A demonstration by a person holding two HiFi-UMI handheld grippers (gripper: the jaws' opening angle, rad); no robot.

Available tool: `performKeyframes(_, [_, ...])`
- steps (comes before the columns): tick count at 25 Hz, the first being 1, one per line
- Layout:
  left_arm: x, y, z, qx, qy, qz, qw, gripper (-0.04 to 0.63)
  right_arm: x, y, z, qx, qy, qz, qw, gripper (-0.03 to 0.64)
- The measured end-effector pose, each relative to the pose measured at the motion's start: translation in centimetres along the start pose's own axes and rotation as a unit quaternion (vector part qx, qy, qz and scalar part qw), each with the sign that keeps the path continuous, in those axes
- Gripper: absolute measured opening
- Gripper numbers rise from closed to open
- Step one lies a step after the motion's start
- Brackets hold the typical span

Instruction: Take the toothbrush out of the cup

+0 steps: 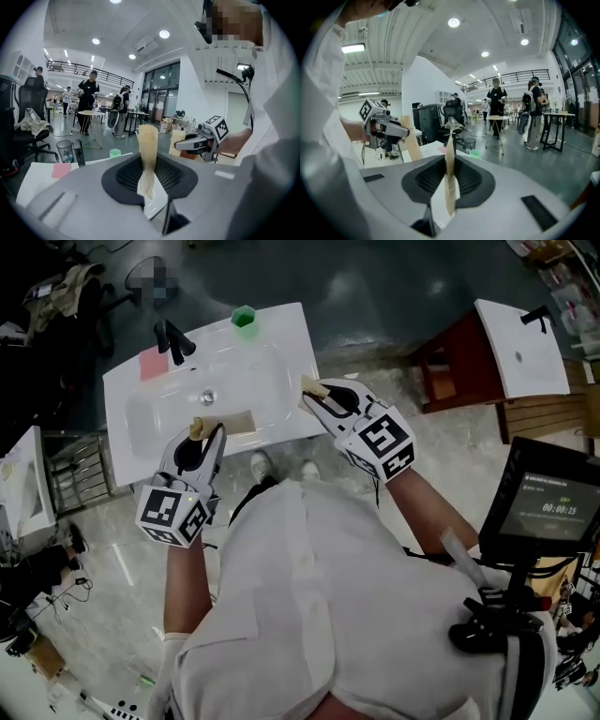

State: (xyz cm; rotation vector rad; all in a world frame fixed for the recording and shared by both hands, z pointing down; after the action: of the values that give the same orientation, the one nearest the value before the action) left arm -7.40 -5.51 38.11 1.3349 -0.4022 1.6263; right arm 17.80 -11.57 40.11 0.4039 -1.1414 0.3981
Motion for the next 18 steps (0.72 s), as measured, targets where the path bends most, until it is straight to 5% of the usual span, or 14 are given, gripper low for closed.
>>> performKeyframes(18, [-1.9, 1.8, 1.9, 0.030, 0.004, 0.014, 0.9994, 0.081, -1.0, -1.2, 1.3, 0.019, 0.004, -0.001, 1.000, 0.063])
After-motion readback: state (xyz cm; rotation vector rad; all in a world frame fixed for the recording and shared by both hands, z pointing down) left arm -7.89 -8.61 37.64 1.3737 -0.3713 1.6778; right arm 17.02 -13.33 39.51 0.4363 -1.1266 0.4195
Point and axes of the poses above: the fingertips, and each gripper's own axes: z forward along the fingers, y to its left, x out of its underside, the point moved 8 cm from there along -z, backward along the fingers, and after that the axes turned 10 degrees about -z, right-handed, at the moved point
